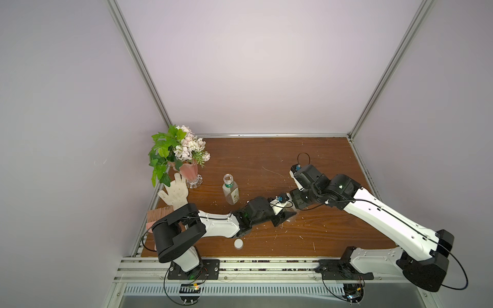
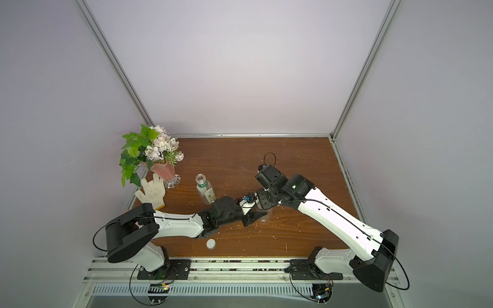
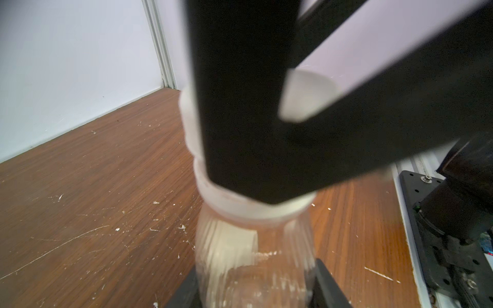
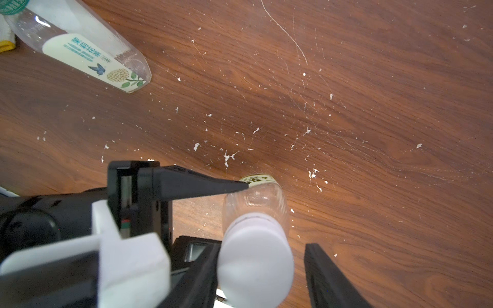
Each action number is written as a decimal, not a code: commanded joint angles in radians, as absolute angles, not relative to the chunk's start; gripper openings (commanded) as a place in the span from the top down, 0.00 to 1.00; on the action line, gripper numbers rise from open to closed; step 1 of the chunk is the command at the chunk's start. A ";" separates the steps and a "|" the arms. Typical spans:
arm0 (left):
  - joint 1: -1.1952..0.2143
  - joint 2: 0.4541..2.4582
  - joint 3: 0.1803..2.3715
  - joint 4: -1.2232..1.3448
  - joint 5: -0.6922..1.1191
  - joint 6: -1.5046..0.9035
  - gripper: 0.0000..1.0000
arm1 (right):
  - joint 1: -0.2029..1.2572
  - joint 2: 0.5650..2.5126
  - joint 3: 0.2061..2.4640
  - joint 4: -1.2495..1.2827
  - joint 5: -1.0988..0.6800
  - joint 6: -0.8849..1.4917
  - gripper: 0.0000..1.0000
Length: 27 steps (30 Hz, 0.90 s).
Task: Screw on the bottle caps
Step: Screw the bottle cap onto the plastic bottle.
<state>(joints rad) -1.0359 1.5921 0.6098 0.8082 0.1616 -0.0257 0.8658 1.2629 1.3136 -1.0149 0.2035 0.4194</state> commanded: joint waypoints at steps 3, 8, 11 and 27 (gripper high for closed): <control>-1.048 1.615 0.624 0.798 0.171 -0.020 0.50 | 0.874 1.240 1.309 -0.997 0.148 0.412 0.40; -1.048 1.613 0.617 0.809 0.170 -0.024 0.49 | 0.875 1.233 1.308 -0.991 0.140 0.413 0.38; -1.048 1.610 0.613 0.814 0.168 -0.024 0.49 | 0.874 1.231 1.307 -0.990 0.140 0.415 0.37; -1.048 1.605 0.611 0.818 0.156 -0.026 0.42 | 0.875 1.226 1.305 -0.976 0.119 0.413 0.34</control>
<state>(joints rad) -1.0359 1.5944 0.6098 0.8143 0.1623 -0.0265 0.8604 1.2495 1.3109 -1.0153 0.2035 0.4194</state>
